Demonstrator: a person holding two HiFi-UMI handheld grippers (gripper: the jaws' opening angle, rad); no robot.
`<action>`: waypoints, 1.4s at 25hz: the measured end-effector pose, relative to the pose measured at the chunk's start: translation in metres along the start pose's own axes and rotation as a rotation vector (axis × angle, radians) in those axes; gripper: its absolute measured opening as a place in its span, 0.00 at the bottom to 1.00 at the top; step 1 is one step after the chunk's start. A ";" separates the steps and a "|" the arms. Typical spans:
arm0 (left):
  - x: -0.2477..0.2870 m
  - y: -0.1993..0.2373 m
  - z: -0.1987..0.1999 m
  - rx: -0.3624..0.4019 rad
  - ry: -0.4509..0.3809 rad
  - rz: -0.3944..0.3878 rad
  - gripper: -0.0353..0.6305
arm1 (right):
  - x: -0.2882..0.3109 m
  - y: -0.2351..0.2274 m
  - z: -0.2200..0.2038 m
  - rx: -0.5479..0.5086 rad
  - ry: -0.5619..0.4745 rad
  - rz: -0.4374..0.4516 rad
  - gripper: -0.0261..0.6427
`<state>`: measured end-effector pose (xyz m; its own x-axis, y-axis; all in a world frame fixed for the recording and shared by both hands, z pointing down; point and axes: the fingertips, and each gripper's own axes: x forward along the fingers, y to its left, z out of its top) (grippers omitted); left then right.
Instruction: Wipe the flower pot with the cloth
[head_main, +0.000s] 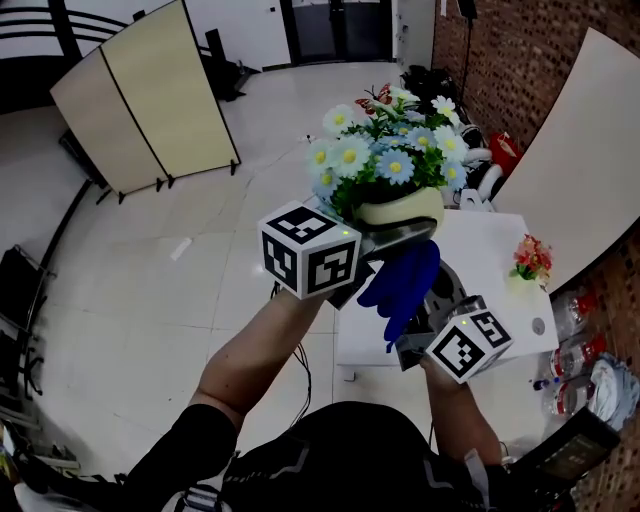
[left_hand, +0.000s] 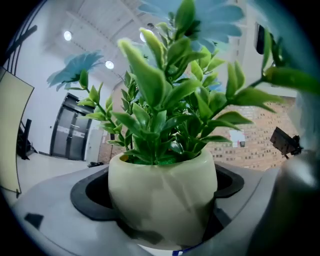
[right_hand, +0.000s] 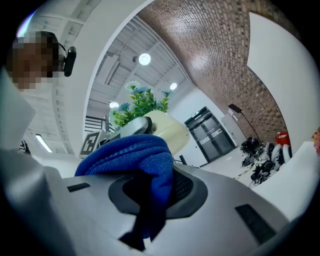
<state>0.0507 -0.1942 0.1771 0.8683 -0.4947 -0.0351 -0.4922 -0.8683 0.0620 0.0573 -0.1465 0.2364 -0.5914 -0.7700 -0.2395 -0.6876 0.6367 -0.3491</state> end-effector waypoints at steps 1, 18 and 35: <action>0.000 -0.002 0.001 -0.006 -0.006 -0.012 0.90 | 0.004 0.002 -0.001 0.001 0.004 0.003 0.11; -0.005 -0.017 0.007 -0.012 -0.026 -0.079 0.90 | 0.050 -0.021 -0.009 0.063 0.024 -0.023 0.11; 0.000 -0.012 0.002 -0.034 -0.028 -0.055 0.90 | 0.036 -0.001 -0.014 0.113 0.018 0.008 0.11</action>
<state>0.0562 -0.1835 0.1739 0.8916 -0.4478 -0.0673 -0.4413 -0.8925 0.0930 0.0311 -0.1741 0.2404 -0.6045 -0.7636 -0.2268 -0.6318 0.6331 -0.4472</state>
